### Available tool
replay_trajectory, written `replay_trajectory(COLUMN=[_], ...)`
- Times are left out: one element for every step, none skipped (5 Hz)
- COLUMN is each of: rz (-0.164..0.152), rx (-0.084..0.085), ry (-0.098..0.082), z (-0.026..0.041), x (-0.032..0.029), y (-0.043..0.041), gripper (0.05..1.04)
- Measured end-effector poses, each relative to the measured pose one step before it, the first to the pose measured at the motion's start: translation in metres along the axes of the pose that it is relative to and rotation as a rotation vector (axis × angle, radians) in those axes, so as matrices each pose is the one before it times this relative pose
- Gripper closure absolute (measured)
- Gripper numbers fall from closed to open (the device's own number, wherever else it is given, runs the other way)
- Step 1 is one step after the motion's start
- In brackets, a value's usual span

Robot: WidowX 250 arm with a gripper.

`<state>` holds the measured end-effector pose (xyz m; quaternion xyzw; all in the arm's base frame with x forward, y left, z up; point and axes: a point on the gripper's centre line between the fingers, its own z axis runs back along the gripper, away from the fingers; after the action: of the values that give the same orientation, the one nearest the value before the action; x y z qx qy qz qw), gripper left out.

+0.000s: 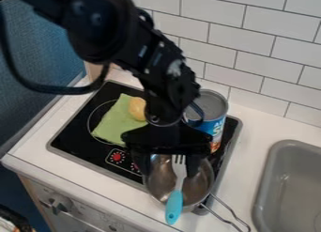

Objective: Remove the spatula

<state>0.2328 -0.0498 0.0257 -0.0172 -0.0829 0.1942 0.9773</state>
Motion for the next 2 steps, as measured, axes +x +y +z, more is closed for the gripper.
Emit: replay_trajectory(rz=[0.0142,-0.0168], rx=[0.0118,0.0204], ry=[0.01,0.0035], z=[-0.00625,-0.00992], x=[0.00137,0.00002], y=[-0.00099,-0.00718], gripper=[0.085,0.085])
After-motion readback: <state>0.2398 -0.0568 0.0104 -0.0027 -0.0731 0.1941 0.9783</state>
